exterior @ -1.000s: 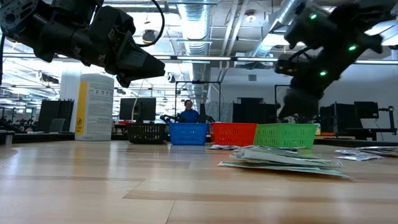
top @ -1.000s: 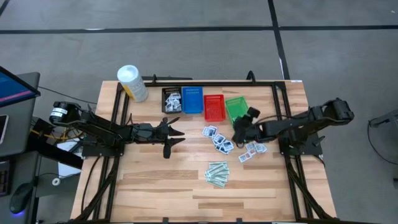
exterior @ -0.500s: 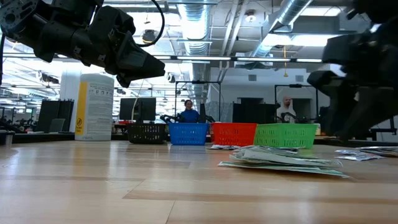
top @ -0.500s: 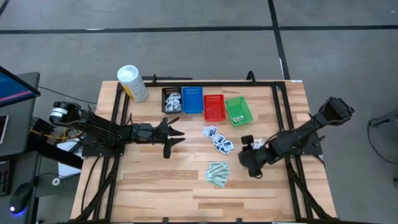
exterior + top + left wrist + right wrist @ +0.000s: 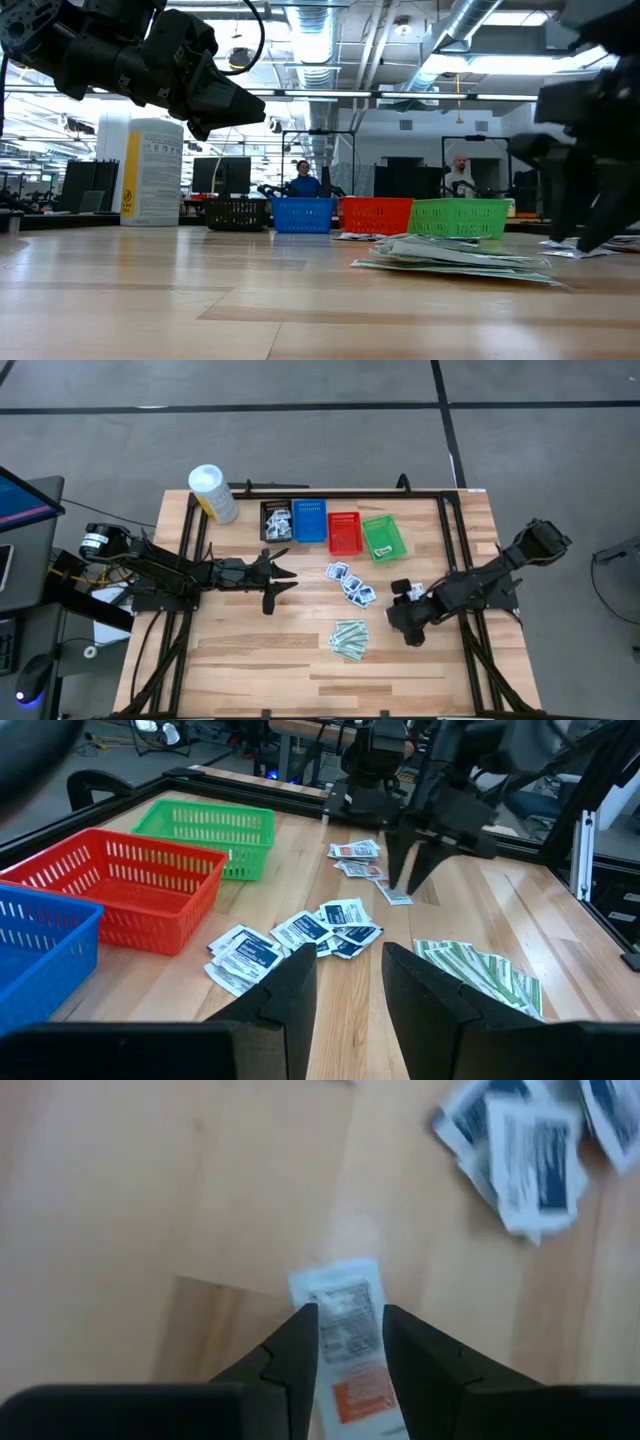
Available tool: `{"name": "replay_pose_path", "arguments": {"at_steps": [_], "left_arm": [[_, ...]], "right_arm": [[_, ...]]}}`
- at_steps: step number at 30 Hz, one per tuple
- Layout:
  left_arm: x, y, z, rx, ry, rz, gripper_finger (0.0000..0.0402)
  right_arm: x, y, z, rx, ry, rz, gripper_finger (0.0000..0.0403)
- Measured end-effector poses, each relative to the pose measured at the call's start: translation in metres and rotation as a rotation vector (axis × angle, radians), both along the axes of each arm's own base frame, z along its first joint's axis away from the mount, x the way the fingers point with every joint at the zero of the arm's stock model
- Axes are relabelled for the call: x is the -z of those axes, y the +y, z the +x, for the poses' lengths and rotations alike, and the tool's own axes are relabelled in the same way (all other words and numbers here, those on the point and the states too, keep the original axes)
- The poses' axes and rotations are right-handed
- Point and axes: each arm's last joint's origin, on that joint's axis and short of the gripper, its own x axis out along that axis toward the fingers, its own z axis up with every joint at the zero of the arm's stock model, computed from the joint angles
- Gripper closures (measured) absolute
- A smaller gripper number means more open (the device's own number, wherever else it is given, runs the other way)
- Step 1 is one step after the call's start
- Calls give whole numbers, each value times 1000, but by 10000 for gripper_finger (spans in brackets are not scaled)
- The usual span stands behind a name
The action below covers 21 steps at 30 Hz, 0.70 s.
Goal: Pick & Place First Aid Supplies
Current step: Put the orange pad into the green bin
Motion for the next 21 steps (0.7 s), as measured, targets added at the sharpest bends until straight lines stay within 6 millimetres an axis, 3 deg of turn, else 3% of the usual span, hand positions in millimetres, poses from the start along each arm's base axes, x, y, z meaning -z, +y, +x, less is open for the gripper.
{"name": "replay_pose_path", "arguments": {"at_steps": [11,21], "left_arm": [[0,0,0,0,0,0,286],[0,0,0,0,0,0,286]], "right_arm": [[19,-20,-3,60,16,152,294],[21,-22,-4,63,8,167,308]]}}
